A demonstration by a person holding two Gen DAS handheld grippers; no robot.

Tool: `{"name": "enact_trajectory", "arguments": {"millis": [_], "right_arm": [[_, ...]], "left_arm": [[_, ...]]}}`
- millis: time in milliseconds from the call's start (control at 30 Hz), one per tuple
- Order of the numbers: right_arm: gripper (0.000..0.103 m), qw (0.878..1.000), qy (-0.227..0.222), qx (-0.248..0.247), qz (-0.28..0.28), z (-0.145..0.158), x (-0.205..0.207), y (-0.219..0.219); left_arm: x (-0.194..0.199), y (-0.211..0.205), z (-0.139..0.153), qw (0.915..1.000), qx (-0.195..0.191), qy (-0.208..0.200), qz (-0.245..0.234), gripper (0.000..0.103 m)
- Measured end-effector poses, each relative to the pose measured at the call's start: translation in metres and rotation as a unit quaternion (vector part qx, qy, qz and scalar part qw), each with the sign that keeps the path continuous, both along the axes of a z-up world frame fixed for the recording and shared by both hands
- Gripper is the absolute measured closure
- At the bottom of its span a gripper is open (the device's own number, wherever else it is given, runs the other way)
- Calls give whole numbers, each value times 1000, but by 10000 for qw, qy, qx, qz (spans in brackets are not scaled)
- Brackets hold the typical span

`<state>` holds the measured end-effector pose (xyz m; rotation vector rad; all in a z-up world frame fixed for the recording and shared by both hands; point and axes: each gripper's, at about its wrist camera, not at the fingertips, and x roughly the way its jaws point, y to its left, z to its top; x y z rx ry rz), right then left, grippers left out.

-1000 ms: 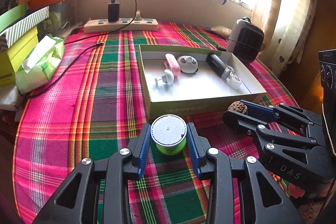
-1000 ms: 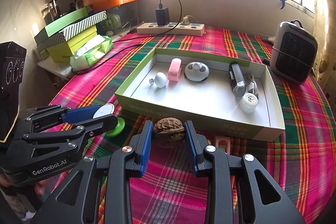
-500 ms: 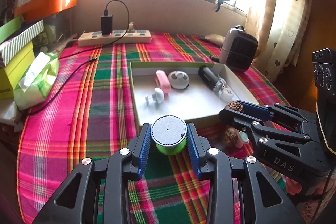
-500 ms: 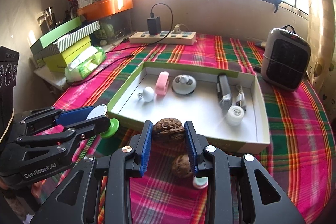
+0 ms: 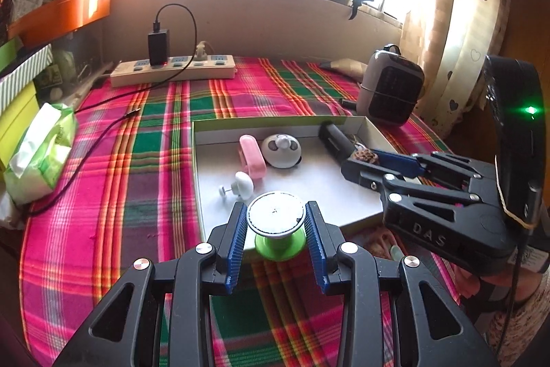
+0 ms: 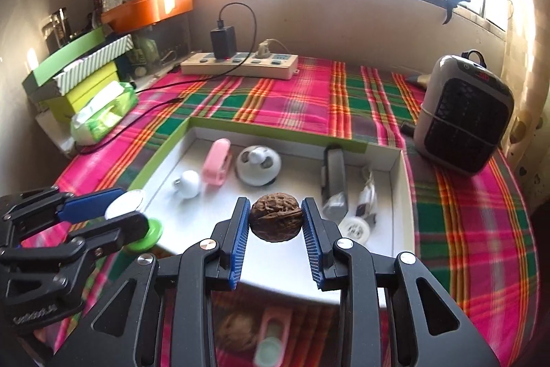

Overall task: Organize objects
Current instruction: 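Carry the walnut with the right tool while the left tool carries the spool into the box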

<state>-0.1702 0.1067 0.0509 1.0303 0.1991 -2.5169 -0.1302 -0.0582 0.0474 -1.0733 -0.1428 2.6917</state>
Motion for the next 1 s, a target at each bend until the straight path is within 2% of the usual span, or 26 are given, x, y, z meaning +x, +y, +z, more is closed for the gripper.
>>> {"name": "enact_trajectory", "arguments": {"millis": [600, 1000], "right_arm": [[71, 9988, -305, 365, 74, -19, -66, -12], [71, 9977, -365, 544, 161, -29, -80, -22]], "left_arm": [[-41, 9, -19, 9995, -74, -322, 6, 71], [-48, 9, -25, 9990, -237, -363, 101, 71]]}}
